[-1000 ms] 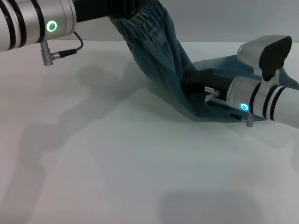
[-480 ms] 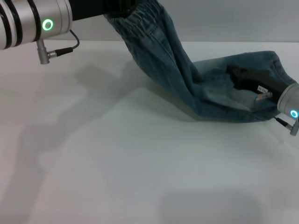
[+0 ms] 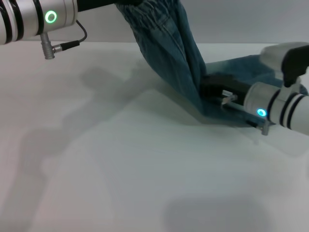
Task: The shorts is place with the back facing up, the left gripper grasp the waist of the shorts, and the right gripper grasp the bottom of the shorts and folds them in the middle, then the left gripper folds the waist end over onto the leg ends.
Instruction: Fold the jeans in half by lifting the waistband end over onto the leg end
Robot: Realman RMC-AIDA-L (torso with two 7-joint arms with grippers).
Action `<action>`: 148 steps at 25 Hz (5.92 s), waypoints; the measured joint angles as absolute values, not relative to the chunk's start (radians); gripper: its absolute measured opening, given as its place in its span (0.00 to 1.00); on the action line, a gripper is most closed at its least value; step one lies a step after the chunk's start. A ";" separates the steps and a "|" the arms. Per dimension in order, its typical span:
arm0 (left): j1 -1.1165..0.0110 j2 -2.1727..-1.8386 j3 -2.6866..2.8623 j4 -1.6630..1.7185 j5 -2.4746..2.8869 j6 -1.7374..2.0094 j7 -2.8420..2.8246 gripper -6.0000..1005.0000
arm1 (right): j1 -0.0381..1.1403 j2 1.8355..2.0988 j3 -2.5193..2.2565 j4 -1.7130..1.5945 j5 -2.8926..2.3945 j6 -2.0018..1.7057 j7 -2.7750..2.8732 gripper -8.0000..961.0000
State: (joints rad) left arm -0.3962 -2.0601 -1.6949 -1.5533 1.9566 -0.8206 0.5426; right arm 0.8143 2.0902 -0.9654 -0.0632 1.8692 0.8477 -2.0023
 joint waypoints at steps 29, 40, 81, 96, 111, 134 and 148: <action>-0.373 -2.059 -1.700 -1.596 1.937 -0.821 0.559 0.06 | 0.711 2.086 -0.976 -0.158 1.868 0.822 -1.890 0.01; -0.377 -2.059 -1.700 -1.600 1.928 -0.817 0.561 0.06 | 0.932 2.092 -1.000 0.013 1.865 0.770 -1.885 0.01; -0.381 -2.058 -1.719 -1.578 1.912 -0.799 0.589 0.06 | 0.841 2.091 -0.974 -0.028 1.834 0.822 -1.763 0.01; -0.384 -2.059 -1.721 -1.564 1.852 -0.795 0.626 0.06 | 1.042 2.092 -0.961 0.154 1.788 0.830 -1.772 0.01; -0.380 -2.062 -1.718 -1.509 1.835 -0.788 0.652 0.06 | 0.629 2.081 -0.952 -0.299 1.815 0.811 -1.758 0.01; -0.504 -2.071 -1.462 -1.118 1.399 -0.675 0.979 0.06 | 0.292 2.078 -0.948 -0.576 1.891 0.868 -1.709 0.01; -0.544 -2.071 -1.393 -1.026 1.167 -0.674 1.273 0.28 | 0.281 2.075 -0.952 -0.597 1.891 0.950 -1.697 0.01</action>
State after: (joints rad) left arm -0.5436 -2.0709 -1.3931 -1.0263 1.1671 -0.6742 1.2735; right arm 0.2812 2.0754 -0.9515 -0.5966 1.8914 0.9497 -1.6969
